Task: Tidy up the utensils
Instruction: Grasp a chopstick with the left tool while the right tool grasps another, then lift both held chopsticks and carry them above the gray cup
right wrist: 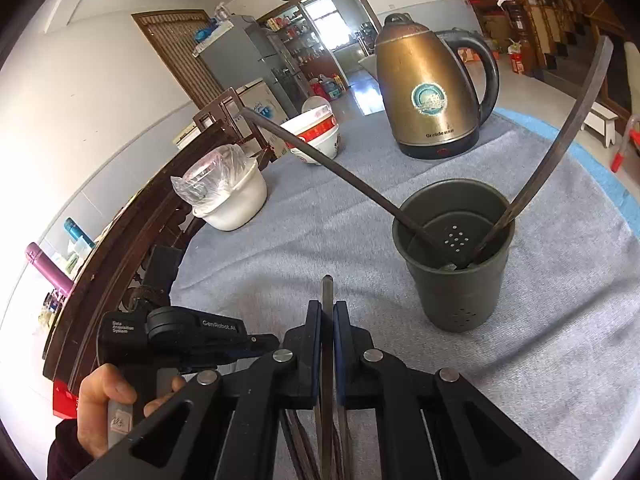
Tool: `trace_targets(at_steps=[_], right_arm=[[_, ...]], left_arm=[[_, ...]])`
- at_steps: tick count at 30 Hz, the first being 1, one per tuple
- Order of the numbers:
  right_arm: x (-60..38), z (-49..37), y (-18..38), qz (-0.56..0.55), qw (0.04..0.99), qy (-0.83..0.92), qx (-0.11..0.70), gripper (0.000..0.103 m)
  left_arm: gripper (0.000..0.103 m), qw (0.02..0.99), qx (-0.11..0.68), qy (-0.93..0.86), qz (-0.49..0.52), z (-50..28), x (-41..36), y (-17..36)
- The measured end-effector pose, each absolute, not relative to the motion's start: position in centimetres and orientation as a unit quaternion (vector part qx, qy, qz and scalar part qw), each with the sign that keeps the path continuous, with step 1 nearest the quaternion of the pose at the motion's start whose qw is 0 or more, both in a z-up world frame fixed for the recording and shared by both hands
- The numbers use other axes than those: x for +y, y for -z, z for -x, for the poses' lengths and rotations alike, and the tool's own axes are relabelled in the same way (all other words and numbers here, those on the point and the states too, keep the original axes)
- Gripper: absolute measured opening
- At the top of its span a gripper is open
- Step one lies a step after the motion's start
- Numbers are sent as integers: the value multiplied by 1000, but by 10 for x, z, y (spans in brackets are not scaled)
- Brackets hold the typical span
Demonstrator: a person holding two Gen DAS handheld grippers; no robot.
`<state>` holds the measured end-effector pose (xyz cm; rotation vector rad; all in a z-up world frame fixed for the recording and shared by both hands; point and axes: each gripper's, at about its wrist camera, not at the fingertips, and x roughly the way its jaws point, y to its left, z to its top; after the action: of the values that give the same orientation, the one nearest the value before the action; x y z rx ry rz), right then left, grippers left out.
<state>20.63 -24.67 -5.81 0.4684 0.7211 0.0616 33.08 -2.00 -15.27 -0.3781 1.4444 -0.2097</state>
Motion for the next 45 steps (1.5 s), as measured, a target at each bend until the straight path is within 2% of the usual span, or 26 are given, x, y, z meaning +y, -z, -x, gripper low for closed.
trace_targets(at_steps=[4, 16, 26, 45], right_arm=[[-248, -200, 54, -228, 911, -32, 343, 6], [-256, -173, 22, -238, 927, -40, 286, 6], [-270, -146, -3, -251, 940, -44, 229, 6], [-301, -128, -59, -209, 975, 14, 79, 6]], left_arm=[[8, 745, 639, 94, 165, -326, -18, 141], [7, 832, 521, 139, 131, -276, -10, 30], [7, 876, 439, 172, 102, -242, -15, -31], [7, 901, 366, 214, 89, -217, -47, -89]])
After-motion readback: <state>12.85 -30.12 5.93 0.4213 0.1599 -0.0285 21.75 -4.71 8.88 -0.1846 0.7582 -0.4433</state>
